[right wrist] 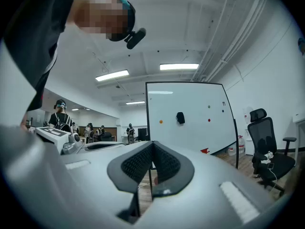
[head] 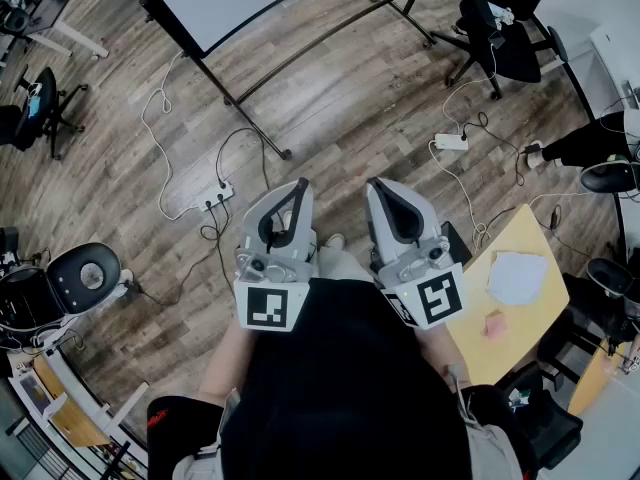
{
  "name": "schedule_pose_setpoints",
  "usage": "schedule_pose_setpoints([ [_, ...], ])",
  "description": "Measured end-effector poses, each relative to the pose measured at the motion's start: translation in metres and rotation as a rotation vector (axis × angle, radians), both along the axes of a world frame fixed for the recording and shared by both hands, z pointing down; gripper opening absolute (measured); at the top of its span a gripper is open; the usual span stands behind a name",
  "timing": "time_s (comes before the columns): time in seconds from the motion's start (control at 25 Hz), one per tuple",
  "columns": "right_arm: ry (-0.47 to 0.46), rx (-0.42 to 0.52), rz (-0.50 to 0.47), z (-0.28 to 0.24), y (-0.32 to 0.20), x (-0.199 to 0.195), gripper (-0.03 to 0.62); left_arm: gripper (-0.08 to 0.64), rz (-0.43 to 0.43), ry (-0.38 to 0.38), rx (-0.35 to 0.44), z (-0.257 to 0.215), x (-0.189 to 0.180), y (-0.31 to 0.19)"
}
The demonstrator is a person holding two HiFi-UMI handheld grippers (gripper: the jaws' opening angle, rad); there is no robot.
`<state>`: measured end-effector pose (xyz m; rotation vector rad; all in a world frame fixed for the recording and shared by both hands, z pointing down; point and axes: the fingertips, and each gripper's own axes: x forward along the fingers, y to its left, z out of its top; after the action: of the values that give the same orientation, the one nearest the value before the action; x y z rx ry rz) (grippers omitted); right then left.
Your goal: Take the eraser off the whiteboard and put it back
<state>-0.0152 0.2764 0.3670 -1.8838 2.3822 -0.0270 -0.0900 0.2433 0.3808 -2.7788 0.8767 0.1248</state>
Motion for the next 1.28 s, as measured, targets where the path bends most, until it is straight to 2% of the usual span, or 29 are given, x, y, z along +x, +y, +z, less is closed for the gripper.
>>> schedule_pose_setpoints([
  [0.16, 0.014, 0.01, 0.005, -0.002, 0.02, 0.0, 0.0, 0.002, -0.016, 0.005, -0.01, 0.003, -0.003, 0.017],
  [0.56, 0.019, 0.038, 0.01, -0.009, 0.045, 0.008, 0.0, 0.002, 0.016, 0.009, 0.04, -0.009, 0.019, 0.042],
  [0.96, 0.028, 0.043, 0.002, -0.011, 0.053, 0.019, 0.002, 0.002, -0.011, 0.009, 0.056, -0.013, 0.027, 0.043],
  [1.28, 0.01, 0.033, 0.033, -0.011, 0.052, 0.043, 0.002, 0.002, 0.009, 0.009, 0.045, -0.014, 0.047, 0.04],
])
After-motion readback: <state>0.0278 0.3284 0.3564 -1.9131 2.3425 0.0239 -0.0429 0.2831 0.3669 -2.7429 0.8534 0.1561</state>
